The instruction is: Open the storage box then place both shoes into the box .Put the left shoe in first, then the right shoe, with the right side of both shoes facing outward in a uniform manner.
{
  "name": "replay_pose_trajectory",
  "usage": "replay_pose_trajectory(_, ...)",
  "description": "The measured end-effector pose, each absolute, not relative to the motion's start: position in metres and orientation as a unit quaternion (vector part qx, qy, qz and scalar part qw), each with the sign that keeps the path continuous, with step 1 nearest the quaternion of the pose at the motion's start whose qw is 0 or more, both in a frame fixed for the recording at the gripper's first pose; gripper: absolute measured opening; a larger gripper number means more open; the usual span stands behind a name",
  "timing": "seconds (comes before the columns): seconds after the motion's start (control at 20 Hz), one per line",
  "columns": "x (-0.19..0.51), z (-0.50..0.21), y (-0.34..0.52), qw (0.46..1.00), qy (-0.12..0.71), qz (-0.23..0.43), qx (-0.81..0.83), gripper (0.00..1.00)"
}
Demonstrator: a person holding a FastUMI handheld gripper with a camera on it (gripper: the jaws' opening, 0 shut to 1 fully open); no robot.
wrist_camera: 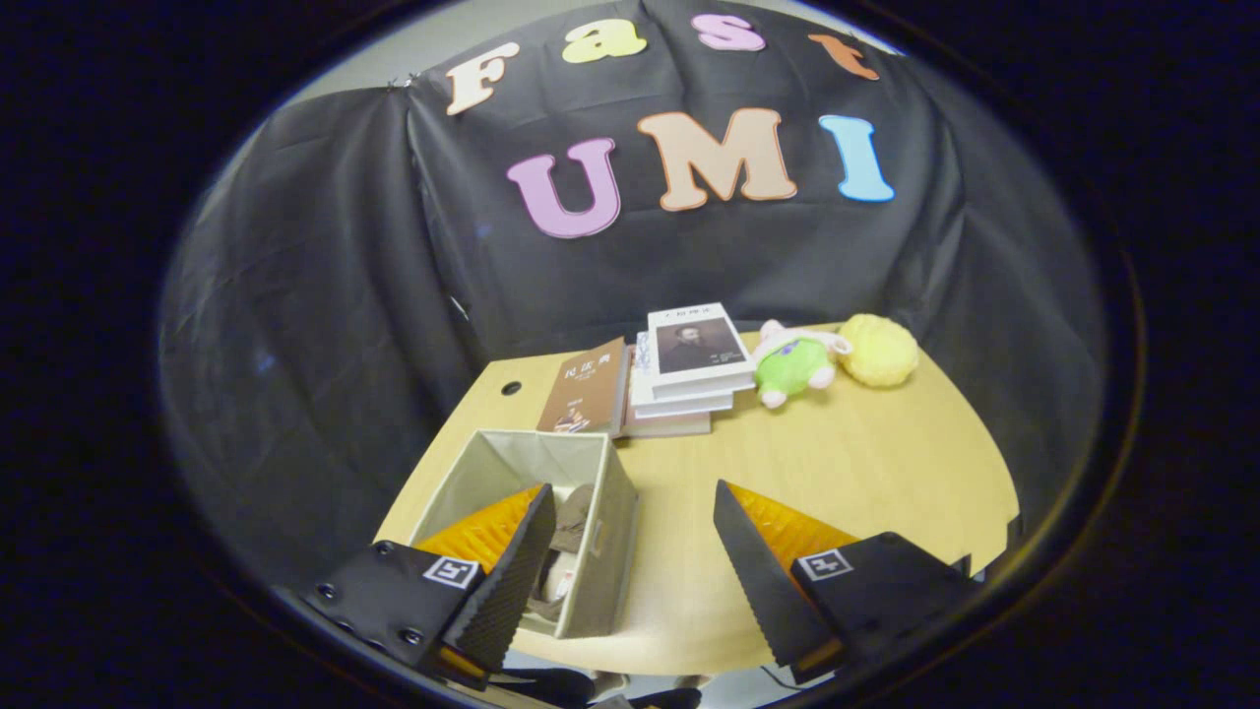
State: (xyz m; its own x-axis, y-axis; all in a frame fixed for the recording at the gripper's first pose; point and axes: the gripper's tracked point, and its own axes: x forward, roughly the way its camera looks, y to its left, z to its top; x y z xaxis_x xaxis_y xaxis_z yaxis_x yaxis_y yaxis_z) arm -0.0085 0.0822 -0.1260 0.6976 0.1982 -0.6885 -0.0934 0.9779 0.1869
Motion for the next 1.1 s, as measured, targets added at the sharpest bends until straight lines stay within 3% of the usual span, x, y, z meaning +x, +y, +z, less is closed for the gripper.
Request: replay_pose_trajectory(1.1, -0.005, 0.0, -0.132, 0.994, 0.113, -0.001, -0.01, 1.0)
